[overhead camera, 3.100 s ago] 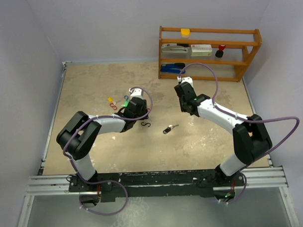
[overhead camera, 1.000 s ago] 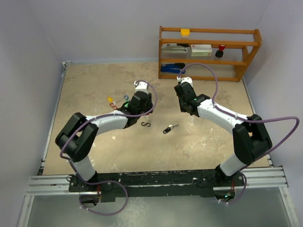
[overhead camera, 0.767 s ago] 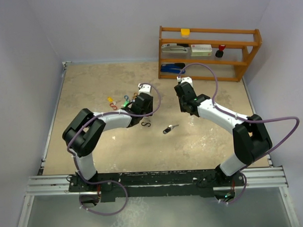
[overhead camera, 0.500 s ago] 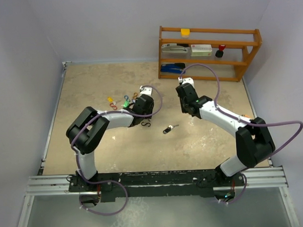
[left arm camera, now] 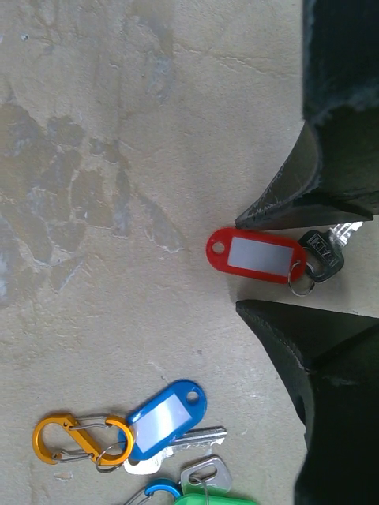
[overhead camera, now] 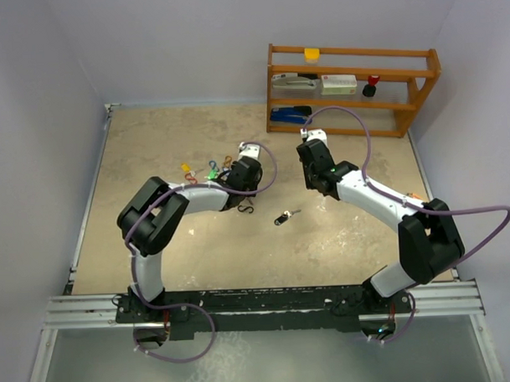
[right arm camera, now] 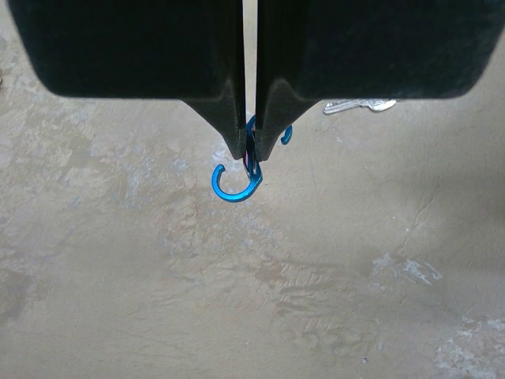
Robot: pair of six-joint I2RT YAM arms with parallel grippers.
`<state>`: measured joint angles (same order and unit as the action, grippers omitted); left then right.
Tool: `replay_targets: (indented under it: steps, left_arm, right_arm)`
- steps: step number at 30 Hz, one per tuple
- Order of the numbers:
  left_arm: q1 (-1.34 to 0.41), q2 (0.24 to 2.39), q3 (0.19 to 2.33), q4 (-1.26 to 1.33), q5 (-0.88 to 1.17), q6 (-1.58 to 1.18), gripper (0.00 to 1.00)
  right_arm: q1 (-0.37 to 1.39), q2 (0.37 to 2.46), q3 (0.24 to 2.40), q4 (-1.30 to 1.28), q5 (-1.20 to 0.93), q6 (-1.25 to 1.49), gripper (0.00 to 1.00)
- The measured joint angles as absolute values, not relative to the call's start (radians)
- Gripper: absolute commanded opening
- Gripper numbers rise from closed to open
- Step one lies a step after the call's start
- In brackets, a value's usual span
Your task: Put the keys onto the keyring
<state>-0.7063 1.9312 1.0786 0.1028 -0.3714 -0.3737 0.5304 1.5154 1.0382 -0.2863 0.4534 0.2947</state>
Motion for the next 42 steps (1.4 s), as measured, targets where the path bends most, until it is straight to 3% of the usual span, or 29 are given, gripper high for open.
replay_targets:
  steps: [7,14,28,42]
  left_arm:
    - [-0.707,1.951,1.105,0.096,-0.376,-0.373,0.31]
    - [-0.707,1.961,1.122,0.084,-0.378,-0.375,0.17]
    - [-0.708,1.937,1.124,0.034,-0.386,-0.387,0.17]
    - [-0.708,1.728,1.111,0.051,-0.397,-0.416,0.17]
  right_arm:
    - [0.53,1.515,1.038,-0.286,0.453,0.295,0.0]
    - [0.53,1.515,1.038,-0.286,0.453,0.295,0.0]
    - [0.53,1.515,1.038,-0.285,0.453,0.295,0.0]
    - [0.53,1.515,1.038,-0.281,0.448,0.295,0.0]
